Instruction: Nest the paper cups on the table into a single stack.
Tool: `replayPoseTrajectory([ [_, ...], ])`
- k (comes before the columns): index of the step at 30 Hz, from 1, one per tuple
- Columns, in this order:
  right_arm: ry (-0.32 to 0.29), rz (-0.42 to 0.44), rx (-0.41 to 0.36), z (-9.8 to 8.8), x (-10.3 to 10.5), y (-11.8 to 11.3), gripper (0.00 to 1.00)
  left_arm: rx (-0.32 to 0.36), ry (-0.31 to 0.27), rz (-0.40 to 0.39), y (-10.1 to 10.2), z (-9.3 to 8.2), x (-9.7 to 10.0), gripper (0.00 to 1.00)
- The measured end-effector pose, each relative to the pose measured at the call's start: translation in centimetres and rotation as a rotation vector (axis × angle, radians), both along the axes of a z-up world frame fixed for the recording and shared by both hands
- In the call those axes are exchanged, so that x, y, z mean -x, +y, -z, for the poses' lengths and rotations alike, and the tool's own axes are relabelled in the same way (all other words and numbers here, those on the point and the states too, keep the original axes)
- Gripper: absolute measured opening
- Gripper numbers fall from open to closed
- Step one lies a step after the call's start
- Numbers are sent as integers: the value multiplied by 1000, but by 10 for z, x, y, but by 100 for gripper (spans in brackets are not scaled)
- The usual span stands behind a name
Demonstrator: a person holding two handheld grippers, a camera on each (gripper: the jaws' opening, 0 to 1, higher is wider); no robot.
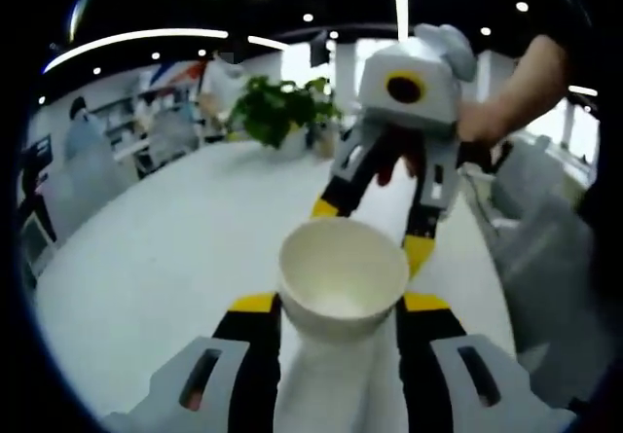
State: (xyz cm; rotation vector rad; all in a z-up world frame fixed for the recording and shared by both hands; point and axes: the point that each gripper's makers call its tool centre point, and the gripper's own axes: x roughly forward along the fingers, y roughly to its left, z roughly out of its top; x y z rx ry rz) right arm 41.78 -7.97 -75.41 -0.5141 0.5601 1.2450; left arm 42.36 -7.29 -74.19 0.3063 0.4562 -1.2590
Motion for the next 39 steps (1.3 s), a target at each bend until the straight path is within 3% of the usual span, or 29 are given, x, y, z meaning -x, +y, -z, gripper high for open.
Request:
replayPoseTrajectory([
  [5,6,6,19,11,-19,-4,36,-4,17,-20,-2,11,-18,45],
  [13,84,40,-1,30,-37,-10,35,-13,66,-46,-5,28,-37,45],
  [19,107,57,-36,31,-45,-10,34,11,86,-90,-4,31,-47,45],
  [29,105,64,-55,32,-44,-12,35,2,73,-93,-5,31,-49,46],
  [32,98,80,-56,35,-45,-13,41,-28,52,-127,2,35,-54,53],
  [34,103,91,-53,37,-44,-15,46,-28,81,-155,7,36,-54,59],
  [39,115,105,-61,36,-39,-24,47,-9,76,-172,13,28,-51,59],
])
